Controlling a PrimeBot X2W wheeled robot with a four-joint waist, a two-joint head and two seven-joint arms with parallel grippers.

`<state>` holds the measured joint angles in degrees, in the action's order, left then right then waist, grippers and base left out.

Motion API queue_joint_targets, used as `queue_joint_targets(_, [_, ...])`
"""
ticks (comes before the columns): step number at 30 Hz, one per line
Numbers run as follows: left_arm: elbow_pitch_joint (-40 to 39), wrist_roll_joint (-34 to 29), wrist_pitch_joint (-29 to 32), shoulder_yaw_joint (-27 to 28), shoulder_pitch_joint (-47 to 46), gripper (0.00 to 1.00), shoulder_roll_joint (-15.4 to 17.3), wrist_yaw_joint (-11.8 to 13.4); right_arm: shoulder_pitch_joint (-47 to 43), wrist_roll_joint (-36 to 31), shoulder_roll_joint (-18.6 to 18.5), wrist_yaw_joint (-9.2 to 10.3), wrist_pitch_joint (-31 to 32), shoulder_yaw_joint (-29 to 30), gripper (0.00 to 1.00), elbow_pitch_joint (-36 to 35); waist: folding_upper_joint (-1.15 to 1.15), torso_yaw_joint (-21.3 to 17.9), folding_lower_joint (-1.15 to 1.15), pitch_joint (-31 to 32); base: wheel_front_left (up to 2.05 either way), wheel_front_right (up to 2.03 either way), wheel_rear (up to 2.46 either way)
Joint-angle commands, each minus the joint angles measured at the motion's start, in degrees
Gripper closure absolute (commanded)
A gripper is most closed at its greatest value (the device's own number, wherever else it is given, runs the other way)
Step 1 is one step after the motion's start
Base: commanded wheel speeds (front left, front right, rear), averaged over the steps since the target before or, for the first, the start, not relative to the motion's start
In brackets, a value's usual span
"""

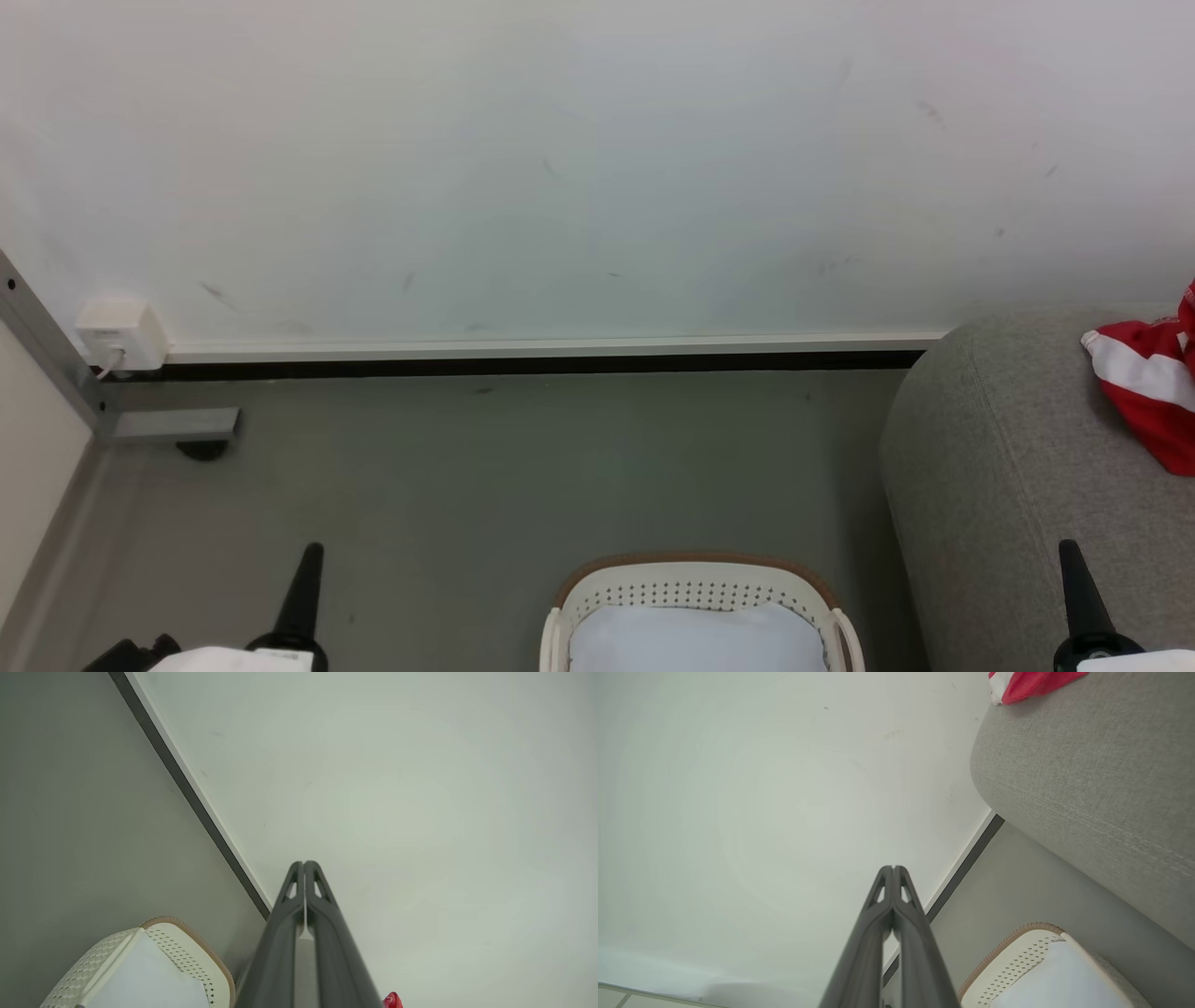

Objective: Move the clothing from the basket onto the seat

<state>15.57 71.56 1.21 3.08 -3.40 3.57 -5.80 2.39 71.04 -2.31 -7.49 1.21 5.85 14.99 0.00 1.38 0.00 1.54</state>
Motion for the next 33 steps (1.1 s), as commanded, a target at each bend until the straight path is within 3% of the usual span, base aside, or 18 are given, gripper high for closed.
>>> queue_joint_targets(1, [-0.60, 1.52, 0.37, 0.40, -1.08, 1.00, 0.02, -0.42, 1.49, 1.43, -0.64, 0.00, 0.38, 0.21, 1.00, -0.50, 0.00, -0.04, 0.00, -0.05, 0.00, 0.00, 0.00])
queue_joint_targets(33, [-1.07, 16.12, 4.31, 2.99, -3.04, 1.00, -0.47, -1.47, 3.85, 16.62, -0.75, 0.00, 4.32, 0.75, 1.00, -0.68, 0.00, -0.99, 0.00, -1.11, 0.00, 0.00, 0.00])
